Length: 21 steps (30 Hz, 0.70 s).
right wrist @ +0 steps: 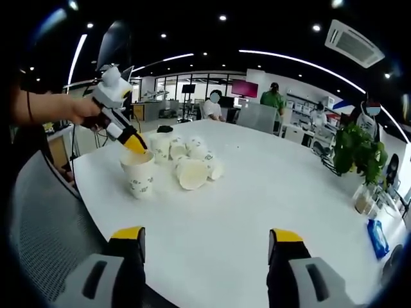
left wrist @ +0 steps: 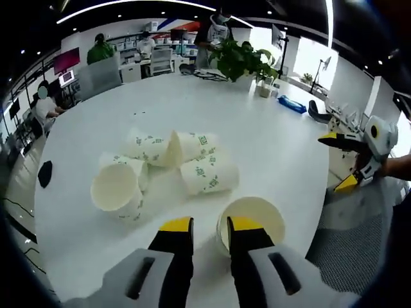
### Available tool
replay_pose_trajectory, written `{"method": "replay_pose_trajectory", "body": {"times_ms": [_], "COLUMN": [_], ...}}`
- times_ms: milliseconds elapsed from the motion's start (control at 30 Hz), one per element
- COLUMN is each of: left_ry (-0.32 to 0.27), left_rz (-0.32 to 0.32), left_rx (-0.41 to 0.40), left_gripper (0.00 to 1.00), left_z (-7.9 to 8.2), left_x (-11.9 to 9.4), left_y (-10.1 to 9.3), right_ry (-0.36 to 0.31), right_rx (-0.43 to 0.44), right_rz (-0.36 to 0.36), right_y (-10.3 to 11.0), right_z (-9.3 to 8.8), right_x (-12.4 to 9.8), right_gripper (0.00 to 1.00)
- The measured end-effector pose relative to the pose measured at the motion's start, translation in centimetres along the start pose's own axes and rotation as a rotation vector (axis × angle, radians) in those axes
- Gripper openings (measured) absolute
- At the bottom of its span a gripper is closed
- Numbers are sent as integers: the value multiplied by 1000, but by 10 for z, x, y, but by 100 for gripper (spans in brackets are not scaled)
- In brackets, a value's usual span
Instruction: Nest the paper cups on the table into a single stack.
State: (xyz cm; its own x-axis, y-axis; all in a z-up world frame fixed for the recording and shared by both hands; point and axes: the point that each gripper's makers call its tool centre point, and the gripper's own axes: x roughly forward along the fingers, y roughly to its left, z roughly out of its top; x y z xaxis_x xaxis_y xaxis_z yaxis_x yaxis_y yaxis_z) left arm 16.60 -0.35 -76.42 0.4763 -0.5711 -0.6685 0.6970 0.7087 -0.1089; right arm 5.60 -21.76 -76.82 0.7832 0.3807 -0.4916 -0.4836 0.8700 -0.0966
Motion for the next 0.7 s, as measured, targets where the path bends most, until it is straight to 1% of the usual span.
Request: {"method": "replay_pose_trajectory", "body": {"times_ms": [100, 167, 267, 367, 433, 633, 667, 700], "left_ry": [-21, -42, -52, -70, -78, -92, -93, -93], "left_rz": [8, 19, 38, 58, 68, 101, 108, 111], "left_rx": [-3, -6, -7, -7, -5, -2, -3, -2], "left_gripper": [24, 27, 32, 35, 36, 38, 39, 39], "left_z": [5, 10, 11, 18, 22, 29, 30, 30], "left_x": [-6, -9, -8, -16, -19, -23, -24, -24], "left_y": [1, 4, 15, 22, 27, 41, 47, 50], "right_ry": [2, 0, -7, -24, -42, -57, -57, -66], "right_rx": [1, 0, 5, 16, 26, 34, 35, 39], "right_rz": [2, 2, 2, 11, 18, 22, 22, 23], "right_y": [0, 0, 0, 2, 3, 3, 4, 4], "right_z": [0, 0, 1, 4, 7, 10, 10, 12], "right_x": [0, 0, 0, -1, -1, -1, -2, -2], "right_gripper": [77, 77, 78, 80, 82, 84, 85, 85]}}
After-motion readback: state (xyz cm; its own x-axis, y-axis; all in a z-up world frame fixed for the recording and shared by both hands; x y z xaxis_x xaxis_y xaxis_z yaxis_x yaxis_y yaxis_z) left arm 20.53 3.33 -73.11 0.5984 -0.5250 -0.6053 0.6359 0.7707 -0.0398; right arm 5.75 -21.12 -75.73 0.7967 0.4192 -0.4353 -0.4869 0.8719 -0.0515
